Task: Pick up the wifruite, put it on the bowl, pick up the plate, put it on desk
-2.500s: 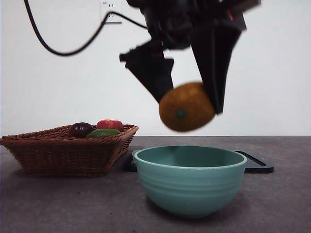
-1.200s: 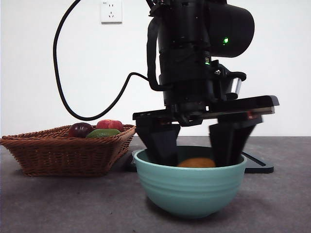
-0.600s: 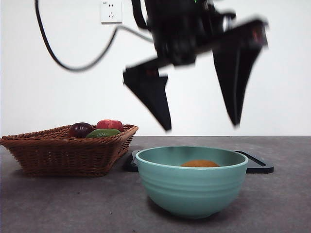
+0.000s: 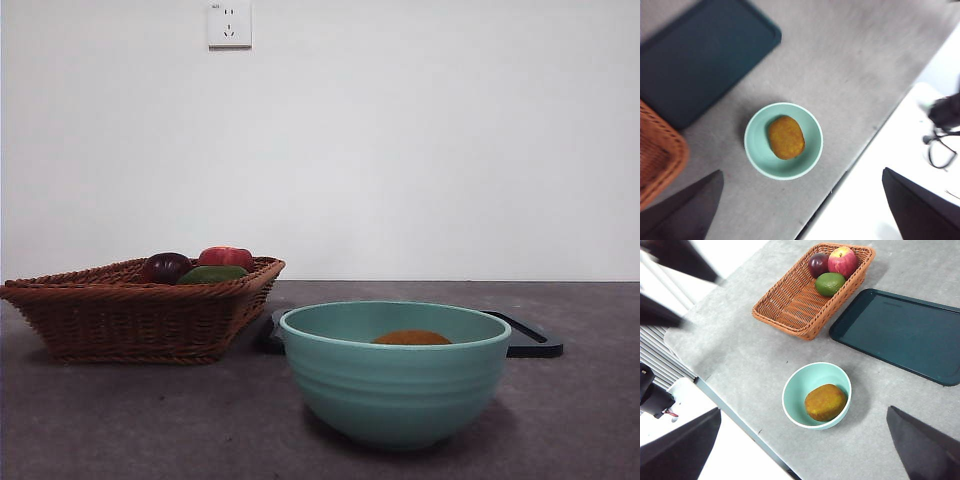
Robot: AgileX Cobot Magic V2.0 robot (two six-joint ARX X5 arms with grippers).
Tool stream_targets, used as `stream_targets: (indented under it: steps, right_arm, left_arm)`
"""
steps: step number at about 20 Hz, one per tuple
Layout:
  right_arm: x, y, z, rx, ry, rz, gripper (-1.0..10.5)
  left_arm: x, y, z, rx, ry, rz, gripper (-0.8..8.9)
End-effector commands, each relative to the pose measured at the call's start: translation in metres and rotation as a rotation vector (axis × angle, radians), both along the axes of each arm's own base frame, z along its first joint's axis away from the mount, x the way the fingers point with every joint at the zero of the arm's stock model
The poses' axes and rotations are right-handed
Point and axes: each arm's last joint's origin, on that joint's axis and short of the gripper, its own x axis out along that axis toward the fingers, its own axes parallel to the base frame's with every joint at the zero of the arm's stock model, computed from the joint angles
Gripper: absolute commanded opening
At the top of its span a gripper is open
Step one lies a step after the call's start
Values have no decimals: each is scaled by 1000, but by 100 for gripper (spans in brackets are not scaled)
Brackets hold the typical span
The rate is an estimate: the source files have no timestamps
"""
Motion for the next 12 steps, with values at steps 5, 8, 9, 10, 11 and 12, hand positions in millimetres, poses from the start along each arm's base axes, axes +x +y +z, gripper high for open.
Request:
stream_targets:
  steps: [5,8,9,10,11,12]
  right_arm:
    - [-2,0,6,6,-29,8,611]
    - [-2,0,6,8,-26,6,611]
    - [-2,0,6,9,-25,5,611]
    - [-2,0,6,9,-23,0,611]
    - [-1,0,6,7,-22,-7,611]
    - [-1,-1,6,1,-23,-17,611]
  left_arm:
    - [-39,59,34,-107,-103,-39,500]
    - [-55,85,30,-146,-128,-39,500]
    - [-60,93,25,-155,-133,-38,500]
    - [-65,101,18,-170,-137,-33,500]
    - [-70,109,11,-188,-144,-28,499]
    - [-75,117,3,-212,-155,-26,500]
